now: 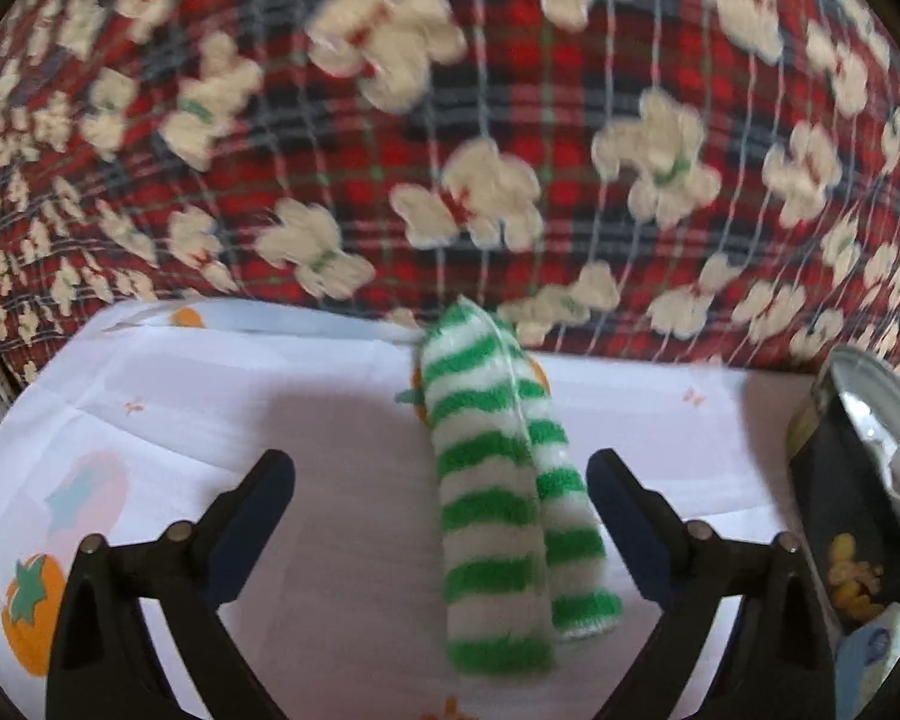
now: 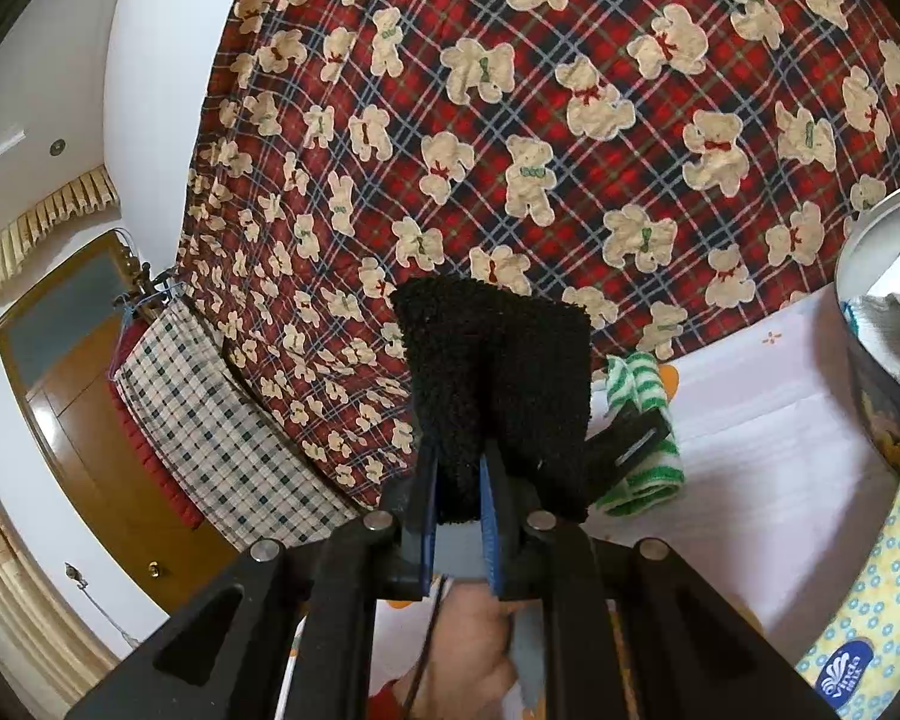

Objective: Organize soft objects
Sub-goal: 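Grasp the green-and-white striped sock roll with the left tool while the right tool holds the black cloth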

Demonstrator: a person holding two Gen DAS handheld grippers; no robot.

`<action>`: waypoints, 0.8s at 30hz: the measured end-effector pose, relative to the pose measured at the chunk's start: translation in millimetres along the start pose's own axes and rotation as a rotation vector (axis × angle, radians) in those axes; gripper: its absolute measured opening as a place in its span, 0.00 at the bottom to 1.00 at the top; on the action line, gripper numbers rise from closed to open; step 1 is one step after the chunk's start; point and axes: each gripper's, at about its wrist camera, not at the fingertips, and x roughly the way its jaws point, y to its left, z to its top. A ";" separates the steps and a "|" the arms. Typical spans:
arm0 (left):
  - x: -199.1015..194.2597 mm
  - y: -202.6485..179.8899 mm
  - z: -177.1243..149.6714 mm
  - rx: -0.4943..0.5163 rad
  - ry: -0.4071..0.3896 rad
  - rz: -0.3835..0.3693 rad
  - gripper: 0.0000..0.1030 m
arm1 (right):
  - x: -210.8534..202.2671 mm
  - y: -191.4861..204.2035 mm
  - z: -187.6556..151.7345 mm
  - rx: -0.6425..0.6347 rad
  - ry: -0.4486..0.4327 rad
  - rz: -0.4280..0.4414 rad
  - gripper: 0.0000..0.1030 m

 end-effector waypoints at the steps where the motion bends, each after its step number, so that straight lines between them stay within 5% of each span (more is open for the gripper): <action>1: 5.3 1.3 0.6 -0.003 0.022 0.001 0.85 | 1.8 -1.0 -0.3 0.003 0.007 -0.002 0.13; 3: 18.3 8.3 1.0 -0.039 0.088 -0.029 0.58 | 2.6 -0.9 -0.1 0.002 0.010 -0.005 0.13; 5: 27.0 22.3 -0.4 -0.103 0.133 -0.117 0.16 | 2.1 0.3 -0.5 -0.006 0.005 -0.013 0.13; 9: 25.6 45.4 -6.6 -0.200 0.135 -0.211 0.10 | 1.3 0.3 -0.6 -0.008 -0.002 -0.015 0.13; 24: -67.7 105.1 -46.5 -0.223 -0.069 0.036 0.06 | 14.4 -0.8 -15.0 -0.041 0.030 -0.071 0.13</action>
